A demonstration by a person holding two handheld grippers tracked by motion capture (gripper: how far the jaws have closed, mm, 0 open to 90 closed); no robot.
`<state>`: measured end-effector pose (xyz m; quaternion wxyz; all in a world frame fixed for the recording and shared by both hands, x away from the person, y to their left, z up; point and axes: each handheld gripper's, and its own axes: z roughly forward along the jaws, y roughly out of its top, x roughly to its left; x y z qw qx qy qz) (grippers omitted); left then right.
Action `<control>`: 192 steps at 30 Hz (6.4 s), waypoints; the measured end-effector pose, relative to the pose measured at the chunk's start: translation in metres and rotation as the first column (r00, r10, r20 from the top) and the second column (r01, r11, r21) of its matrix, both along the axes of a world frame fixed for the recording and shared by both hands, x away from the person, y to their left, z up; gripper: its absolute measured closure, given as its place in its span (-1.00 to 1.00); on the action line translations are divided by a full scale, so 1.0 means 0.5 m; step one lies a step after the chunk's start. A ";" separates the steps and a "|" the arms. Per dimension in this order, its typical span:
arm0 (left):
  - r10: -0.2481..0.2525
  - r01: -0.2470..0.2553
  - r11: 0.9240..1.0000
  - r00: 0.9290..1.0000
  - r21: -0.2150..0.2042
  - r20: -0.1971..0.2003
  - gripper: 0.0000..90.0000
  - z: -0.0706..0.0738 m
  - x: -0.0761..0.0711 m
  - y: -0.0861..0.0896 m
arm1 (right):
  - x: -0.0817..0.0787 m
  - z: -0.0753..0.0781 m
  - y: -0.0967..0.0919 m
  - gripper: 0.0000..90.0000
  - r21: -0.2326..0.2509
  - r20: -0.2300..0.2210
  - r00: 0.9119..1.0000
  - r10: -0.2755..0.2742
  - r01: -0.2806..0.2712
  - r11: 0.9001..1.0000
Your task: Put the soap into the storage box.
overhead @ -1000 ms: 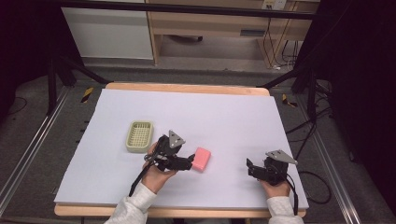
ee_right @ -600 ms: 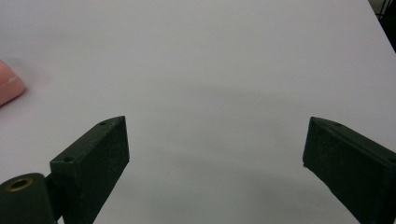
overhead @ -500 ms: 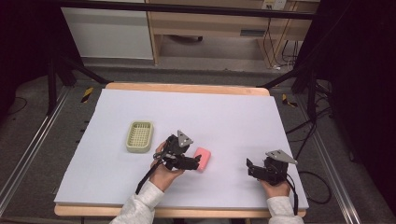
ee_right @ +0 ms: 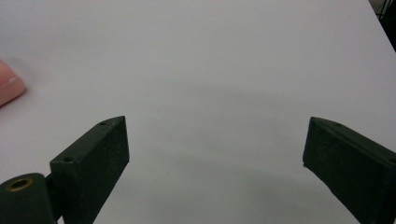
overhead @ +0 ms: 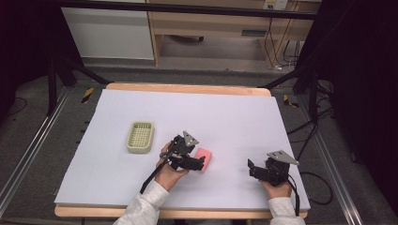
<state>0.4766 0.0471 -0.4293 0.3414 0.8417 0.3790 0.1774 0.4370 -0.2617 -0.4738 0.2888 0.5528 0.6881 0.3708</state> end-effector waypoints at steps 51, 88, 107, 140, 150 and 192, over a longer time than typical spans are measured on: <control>-0.004 0.011 0.998 0.992 0.056 -0.123 -0.36 -0.054 0.024 -0.066 | 0.002 -0.001 0.000 -0.84 -0.003 -0.004 1.000 0.004 -0.004 1.000; 0.035 -0.018 0.995 0.983 0.097 -0.181 -0.23 -0.069 0.034 -0.084 | 0.001 -0.001 0.000 -0.84 0.003 -0.007 1.000 0.002 -0.002 1.000; 0.029 -0.007 0.993 0.983 0.119 -0.183 -0.18 -0.064 0.030 -0.082 | 0.001 0.000 -0.002 -0.84 0.003 -0.005 1.000 0.003 -0.003 1.000; 0.010 0.001 0.997 0.990 0.076 -0.142 -0.18 0.012 0.004 0.052 | 0.001 0.000 -0.003 -0.84 0.003 -0.005 1.000 0.001 -0.001 1.000; 0.043 -0.036 0.998 0.990 0.054 -0.131 -0.18 0.030 0.000 0.113 | 0.001 -0.001 -0.004 -0.84 0.006 -0.009 1.000 -0.001 0.001 1.000; 0.234 -0.236 0.972 0.965 -0.001 -0.116 -0.18 0.063 0.048 0.294 | 0.000 0.000 0.000 -0.84 0.007 -0.007 1.000 0.013 -0.013 1.000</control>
